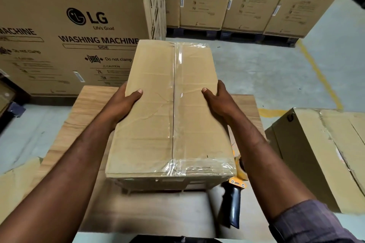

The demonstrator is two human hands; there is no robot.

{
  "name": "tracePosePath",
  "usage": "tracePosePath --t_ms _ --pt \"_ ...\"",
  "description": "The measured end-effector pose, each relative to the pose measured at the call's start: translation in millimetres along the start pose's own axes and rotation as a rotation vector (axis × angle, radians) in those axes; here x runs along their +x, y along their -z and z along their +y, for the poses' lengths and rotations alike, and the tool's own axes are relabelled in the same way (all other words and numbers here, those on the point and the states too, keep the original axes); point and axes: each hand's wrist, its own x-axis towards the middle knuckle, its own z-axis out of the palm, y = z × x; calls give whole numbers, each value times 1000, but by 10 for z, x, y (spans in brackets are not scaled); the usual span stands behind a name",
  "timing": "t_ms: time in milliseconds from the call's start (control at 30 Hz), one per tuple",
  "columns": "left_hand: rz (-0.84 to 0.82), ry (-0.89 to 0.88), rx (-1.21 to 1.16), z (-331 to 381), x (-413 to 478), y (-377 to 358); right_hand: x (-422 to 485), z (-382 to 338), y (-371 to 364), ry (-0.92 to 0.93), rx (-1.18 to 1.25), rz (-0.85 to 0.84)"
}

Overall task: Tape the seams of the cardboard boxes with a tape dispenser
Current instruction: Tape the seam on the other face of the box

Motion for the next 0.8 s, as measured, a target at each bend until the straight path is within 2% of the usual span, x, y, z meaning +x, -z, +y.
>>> tracePosePath --t_ms 300,567,800 --pt "-54 -80 78 458 -457 -232 -488 -76 616 36 33 23" --pt "27 -195 212 929 -1349 -419 -1112 -47 1023 99 156 -2" --pt "20 -173 163 891 -2024 -901 -1704 212 1645 77 113 -11"
